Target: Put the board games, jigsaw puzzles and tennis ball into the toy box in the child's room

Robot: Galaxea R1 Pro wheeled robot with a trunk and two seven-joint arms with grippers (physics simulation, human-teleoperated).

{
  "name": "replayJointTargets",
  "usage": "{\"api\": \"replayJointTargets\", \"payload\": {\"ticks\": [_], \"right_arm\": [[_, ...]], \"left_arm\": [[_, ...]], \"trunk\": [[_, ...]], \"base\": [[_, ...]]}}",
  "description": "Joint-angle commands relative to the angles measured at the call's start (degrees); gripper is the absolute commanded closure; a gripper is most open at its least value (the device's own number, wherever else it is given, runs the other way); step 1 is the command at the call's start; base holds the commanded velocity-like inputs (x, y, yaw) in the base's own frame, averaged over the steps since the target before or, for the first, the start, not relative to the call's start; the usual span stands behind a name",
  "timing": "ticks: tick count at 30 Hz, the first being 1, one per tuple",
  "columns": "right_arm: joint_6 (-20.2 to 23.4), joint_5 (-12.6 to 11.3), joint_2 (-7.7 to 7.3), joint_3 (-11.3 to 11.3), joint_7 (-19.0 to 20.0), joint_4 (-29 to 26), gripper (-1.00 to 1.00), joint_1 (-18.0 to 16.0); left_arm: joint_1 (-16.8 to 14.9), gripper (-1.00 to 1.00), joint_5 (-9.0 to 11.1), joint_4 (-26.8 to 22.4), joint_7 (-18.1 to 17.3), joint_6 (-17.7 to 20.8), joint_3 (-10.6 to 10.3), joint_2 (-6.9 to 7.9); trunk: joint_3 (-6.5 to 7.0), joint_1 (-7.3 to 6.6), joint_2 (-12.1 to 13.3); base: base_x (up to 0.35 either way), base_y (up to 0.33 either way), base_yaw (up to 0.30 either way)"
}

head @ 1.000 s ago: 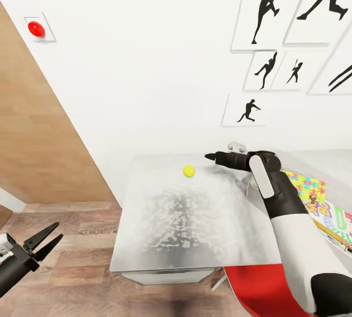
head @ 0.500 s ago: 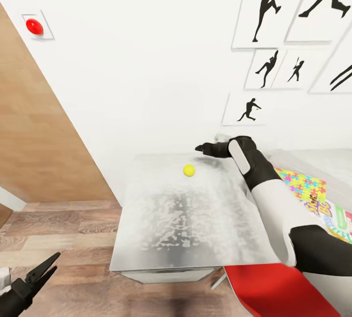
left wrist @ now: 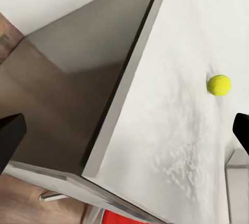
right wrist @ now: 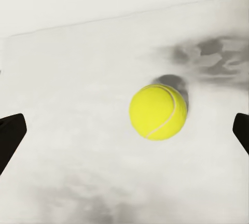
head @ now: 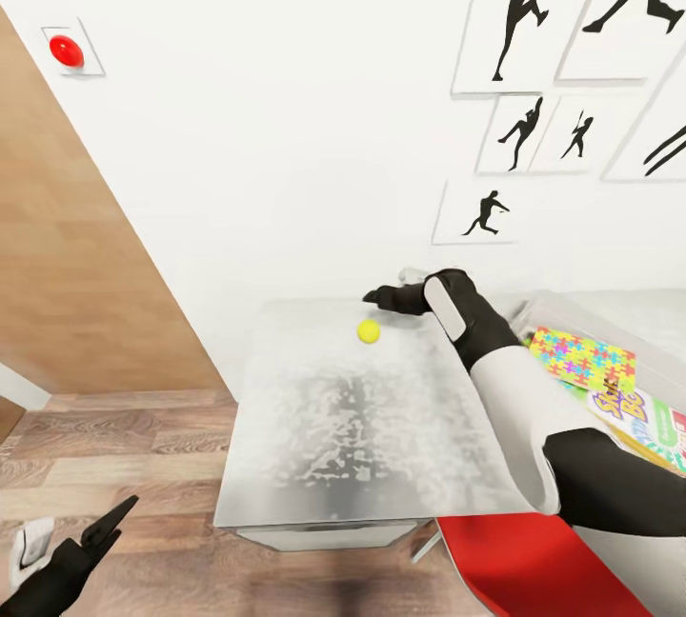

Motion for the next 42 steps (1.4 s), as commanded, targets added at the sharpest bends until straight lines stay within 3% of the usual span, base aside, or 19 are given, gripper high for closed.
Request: {"api": "replayJointTargets", "payload": {"ticks": [1,5,12,16,25,35,42], "right_arm": [[0.2,0.0,0.22,0.2,-0.2,0.2,-1.0,0.0],[0.2,0.0,0.95,0.6,-1.2,1.5,-1.0,-0.3],[0.0,0.1,2.03,0.9,-2.3,2.2,-1.0,-0.8],[-0.1,0.1,2.35,1.0,-2.5,2.2,-1.0,-0.9],[-1.9,0.1,2.2,1.2,-1.9,2.2,-1.0,-0.9],[-2.1,0.1,2.44,0.9,-2.9,1.5,-1.0,-1.0],[-2.0,0.1,2.35,0.7,-7.2,2.3,-1.0,-3.1]], "left_arm": [[-0.3,-1.0,0.3,-0.1,0.9,0.4,0.2,-0.66],[-0.9,-1.0,0.2,0.0,3.2,0.4,0.6,-2.55],[-0.9,-1.0,0.0,0.3,4.7,0.3,1.9,-3.86],[-0.9,-1.0,-0.2,0.9,5.2,0.2,2.2,-4.55],[-0.2,-1.0,-1.3,3.3,6.3,-1.7,2.6,-8.23],[0.9,-1.0,-2.6,4.5,6.5,-4.3,2.6,-9.09],[1.0,-1.0,-2.8,4.7,6.7,-4.8,2.6,-9.24]], "trunk": [[-0.09,0.03,-0.1],[-0.09,0.03,-0.1],[-0.09,0.03,-0.1],[-0.09,0.03,-0.1],[-0.09,0.03,-0.1],[-0.09,0.03,-0.1],[-0.29,0.03,-0.1]], "base": [[0.0,0.0,0.0],[0.0,0.0,0.0],[0.0,0.0,0.0],[0.0,0.0,0.0],[0.0,0.0,0.0],[0.0,0.0,0.0],[0.0,0.0,0.0]]}}
